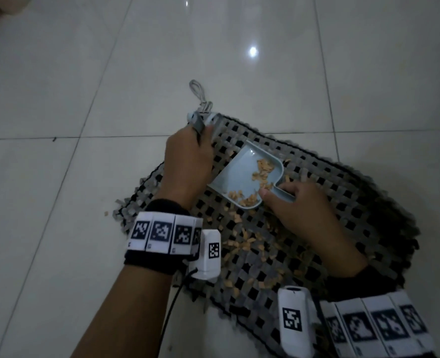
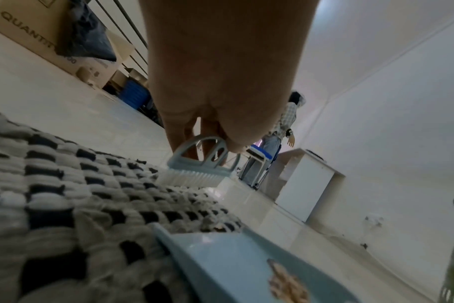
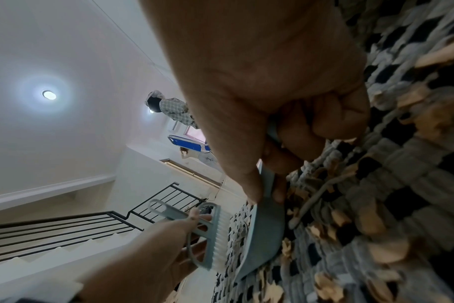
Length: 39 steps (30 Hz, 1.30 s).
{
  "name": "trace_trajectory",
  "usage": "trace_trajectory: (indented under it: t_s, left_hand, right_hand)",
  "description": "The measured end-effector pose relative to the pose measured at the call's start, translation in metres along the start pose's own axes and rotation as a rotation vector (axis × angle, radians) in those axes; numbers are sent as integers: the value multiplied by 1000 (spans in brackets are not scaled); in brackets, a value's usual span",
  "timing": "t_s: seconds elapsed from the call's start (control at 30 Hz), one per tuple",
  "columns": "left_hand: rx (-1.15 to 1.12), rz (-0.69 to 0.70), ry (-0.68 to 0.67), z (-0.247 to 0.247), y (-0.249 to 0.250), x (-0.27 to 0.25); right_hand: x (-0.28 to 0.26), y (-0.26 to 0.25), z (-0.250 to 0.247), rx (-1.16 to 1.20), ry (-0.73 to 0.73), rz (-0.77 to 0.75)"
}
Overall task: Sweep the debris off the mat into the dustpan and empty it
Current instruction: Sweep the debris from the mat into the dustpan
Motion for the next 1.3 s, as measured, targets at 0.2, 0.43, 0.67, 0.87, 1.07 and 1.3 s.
trace_trajectory:
  t_s: [0.2,0.43,0.67,0.87,1.07,1.3]
  left_hand:
    - [83,83,-84,25,-1,-19]
    - [21,60,-86,12,9,-28]
    - [198,2,-149,13,17,-2]
    - [159,-12,-202,13,13,-15]
    - [41,-28,-94,11,15,-10]
    - [-6,-102,-123,16,5,-15]
  right_hand:
    - [-2,2,-1,2,-3,6]
    - [-6,3,-6,-3,0,-2]
    - [-10,1,-8,-16,-6,11]
    - [-11,1,-8,-33,-14,7]
    - [-12,2,-6,-38,0,13]
    - [-11,6,-6,-24,-3,15]
Point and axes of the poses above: each hand's wrist, its own x-axis towards the middle knuckle, its own z-axis out of the palm, y = z × x, the point moved 1 cm from there along x, towards the middle knuckle, and after that the axes turned 13 degrees about -z, right-handed, at the moved point
